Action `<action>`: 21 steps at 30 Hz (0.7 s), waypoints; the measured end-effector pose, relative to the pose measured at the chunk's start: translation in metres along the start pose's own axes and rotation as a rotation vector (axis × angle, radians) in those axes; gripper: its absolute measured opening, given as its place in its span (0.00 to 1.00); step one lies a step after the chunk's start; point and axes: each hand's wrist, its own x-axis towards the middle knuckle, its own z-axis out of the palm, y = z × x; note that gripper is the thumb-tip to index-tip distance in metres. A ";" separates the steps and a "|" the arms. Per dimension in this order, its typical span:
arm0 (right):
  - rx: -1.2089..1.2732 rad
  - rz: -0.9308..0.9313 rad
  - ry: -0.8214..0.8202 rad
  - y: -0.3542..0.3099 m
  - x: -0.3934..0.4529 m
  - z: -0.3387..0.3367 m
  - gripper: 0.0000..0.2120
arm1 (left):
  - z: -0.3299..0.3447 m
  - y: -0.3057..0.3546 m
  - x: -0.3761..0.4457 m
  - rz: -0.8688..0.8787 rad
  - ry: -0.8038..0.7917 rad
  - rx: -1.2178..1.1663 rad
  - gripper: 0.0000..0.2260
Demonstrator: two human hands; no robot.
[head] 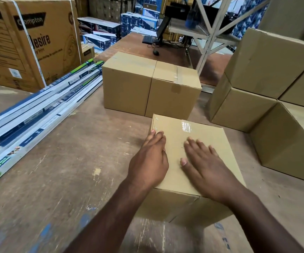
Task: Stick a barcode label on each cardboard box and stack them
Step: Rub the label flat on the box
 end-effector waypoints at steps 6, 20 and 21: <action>0.077 -0.232 -0.107 0.020 -0.021 -0.012 0.31 | 0.001 -0.003 0.000 0.008 0.001 -0.038 0.22; -0.018 0.246 0.023 0.017 0.023 -0.007 0.44 | 0.003 -0.015 -0.001 -0.206 0.096 -0.877 0.21; -0.011 0.196 0.009 0.008 0.026 -0.007 0.44 | 0.002 -0.015 -0.002 -0.236 0.102 -0.957 0.20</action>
